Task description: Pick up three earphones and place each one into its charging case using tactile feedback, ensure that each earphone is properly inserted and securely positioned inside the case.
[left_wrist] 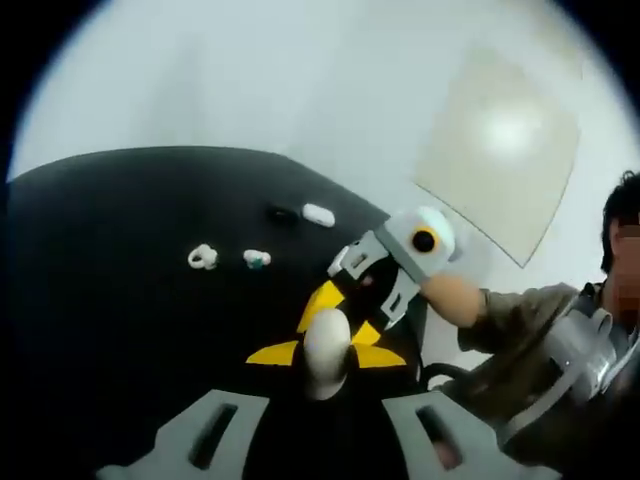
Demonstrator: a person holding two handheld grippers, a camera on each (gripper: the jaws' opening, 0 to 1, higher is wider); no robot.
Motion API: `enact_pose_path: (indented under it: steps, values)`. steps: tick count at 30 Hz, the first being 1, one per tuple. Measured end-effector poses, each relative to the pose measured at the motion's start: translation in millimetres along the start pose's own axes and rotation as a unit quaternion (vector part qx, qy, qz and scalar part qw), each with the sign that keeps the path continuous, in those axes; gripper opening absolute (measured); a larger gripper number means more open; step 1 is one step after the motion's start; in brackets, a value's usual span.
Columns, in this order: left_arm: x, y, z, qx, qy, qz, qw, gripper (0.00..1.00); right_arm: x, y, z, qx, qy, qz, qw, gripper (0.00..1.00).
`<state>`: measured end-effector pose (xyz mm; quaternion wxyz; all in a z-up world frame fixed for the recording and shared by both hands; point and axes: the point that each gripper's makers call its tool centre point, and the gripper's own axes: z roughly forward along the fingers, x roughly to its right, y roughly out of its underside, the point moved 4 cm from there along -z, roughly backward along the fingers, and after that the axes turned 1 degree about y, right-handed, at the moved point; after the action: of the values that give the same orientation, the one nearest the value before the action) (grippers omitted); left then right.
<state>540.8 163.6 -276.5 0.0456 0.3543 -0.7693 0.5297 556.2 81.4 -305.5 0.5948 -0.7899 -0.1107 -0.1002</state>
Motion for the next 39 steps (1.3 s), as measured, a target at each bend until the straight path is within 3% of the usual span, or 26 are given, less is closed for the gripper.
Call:
enact_pose_path:
  steps: [5,11,15,22,24,26,30,33,36,39]
  values:
    - [1.0,3.3,-1,0.018,0.005,0.009,0.9998,0.16,0,0.6,0,0.001,-0.004,0.007,1.0000,0.17]
    - [4.8,2.3,5,0.044,0.008,0.039,0.9982,0.16,5,5.5,-3,-0.008,-0.019,0.098,0.9950,0.21]
    - [12.7,3.6,9,0.059,0.012,0.085,0.9946,0.16,-5,0.7,-3,0.002,-0.051,0.085,0.9951,0.21]
    - [19.1,4.6,8,0.076,0.004,0.136,0.9877,0.17,-8,-1.3,-5,0.001,-0.052,0.054,0.9972,0.20]
    - [20.9,2.5,4,0.084,-0.008,0.171,0.9817,0.24,-9,-3.8,-6,0.010,-0.053,0.045,0.9975,0.19]
    - [24.2,-4.0,-4,0.117,-0.008,0.181,0.9764,0.40,-7,-3.5,-6,0.010,-0.048,0.043,0.9978,0.19]
    - [13.2,3.9,-15,0.085,-0.024,0.210,0.9738,0.40,2,1.6,-6,0.002,-0.028,0.050,0.9983,0.19]
    - [13.4,2.8,-14,0.090,-0.019,0.221,0.9709,0.40,1,1.7,-5,0.002,-0.029,0.047,0.9985,0.19]
    - [14.4,1.4,-5,0.095,-0.014,0.230,0.9684,0.42,0,1.3,-5,0.002,-0.030,0.044,0.9986,0.19]
    - [8.9,7.3,6,0.076,-0.009,0.229,0.9704,0.35,0,1.2,-6,0.002,-0.030,0.045,0.9985,0.19]
